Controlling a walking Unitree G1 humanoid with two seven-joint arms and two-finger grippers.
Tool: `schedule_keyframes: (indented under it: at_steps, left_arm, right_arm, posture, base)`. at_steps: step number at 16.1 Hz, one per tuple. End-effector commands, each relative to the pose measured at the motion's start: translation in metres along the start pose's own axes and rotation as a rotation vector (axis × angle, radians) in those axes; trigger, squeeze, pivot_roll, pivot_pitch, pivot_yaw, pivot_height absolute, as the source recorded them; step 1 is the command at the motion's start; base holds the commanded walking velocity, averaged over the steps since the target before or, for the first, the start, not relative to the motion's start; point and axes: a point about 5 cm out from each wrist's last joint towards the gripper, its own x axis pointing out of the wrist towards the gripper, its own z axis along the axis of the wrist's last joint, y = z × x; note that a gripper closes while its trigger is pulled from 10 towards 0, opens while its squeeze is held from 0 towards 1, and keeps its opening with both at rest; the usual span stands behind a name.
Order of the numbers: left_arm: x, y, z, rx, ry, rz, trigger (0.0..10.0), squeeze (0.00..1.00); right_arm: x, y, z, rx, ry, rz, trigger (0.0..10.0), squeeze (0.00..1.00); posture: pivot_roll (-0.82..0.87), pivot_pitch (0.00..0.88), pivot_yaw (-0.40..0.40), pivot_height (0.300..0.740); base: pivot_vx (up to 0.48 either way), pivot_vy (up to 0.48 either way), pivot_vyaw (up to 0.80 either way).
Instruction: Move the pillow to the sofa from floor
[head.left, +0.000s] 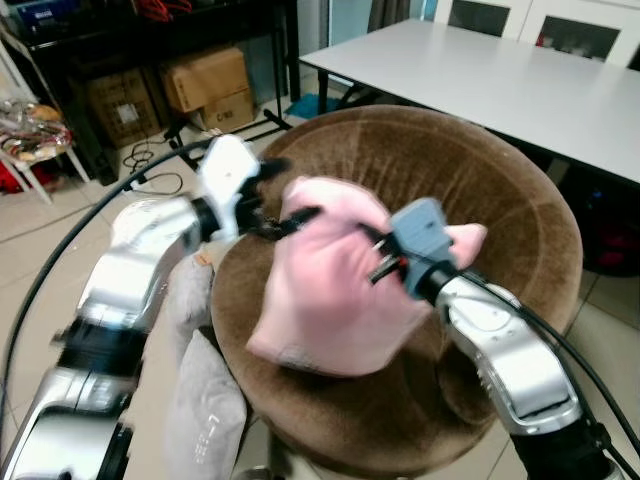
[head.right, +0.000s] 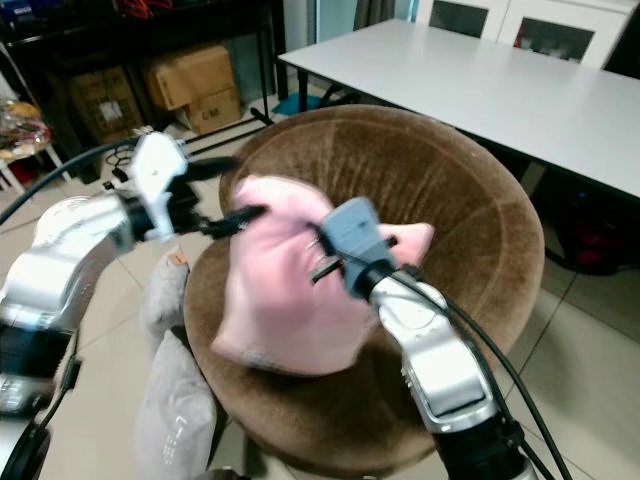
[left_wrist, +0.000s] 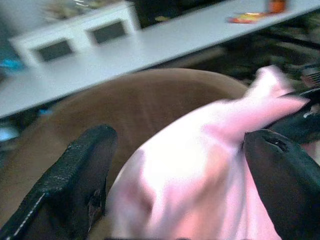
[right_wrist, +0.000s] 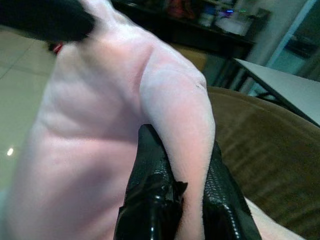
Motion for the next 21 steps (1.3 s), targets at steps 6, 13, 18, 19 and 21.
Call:
schedule_keyframes:
  at_steps: [6,13,18,19,21]
  left_arm:
    - [0.032,0.016,0.001,-0.098,0.103,-0.276,10.0,1.00]
    - [0.025,-0.002,-0.049,-0.266,0.352,-0.494,0.0,0.00]
    - [0.013,-0.006,-0.070,-0.163,0.492,-0.534,0.0,0.00]
    - [0.012,-0.005,-0.072,-0.147,0.511,-0.511,0.0,0.00]
    - [0.014,-0.003,-0.074,-0.121,0.515,-0.464,0.0,0.00]
  right_arm:
    - [0.000,0.007,0.029,-0.183,-0.105,0.156,10.0,0.00]
    - [-0.001,0.013,0.032,-0.226,-0.111,0.242,10.0,0.00]
    - [0.004,0.018,0.026,-0.212,-0.085,0.250,10.0,0.00]
    - [0.004,0.019,0.026,-0.211,-0.084,0.253,10.0,0.00]
    - [0.006,0.018,0.025,-0.210,-0.079,0.254,10.0,0.00]
  posture:
    - [-0.11,0.000,0.054,0.740]
    - [-0.12,0.000,0.057,0.740]
    - [-0.12,0.000,0.047,0.740]
    - [-0.12,0.000,0.047,0.740]
    - [-0.12,0.000,0.037,0.740]
  base:
    - [0.000,0.000,0.00]
    - [0.000,0.000,0.00]
    - [0.000,0.000,0.00]
    - [0.000,0.000,0.00]
    - [0.000,0.000,0.00]
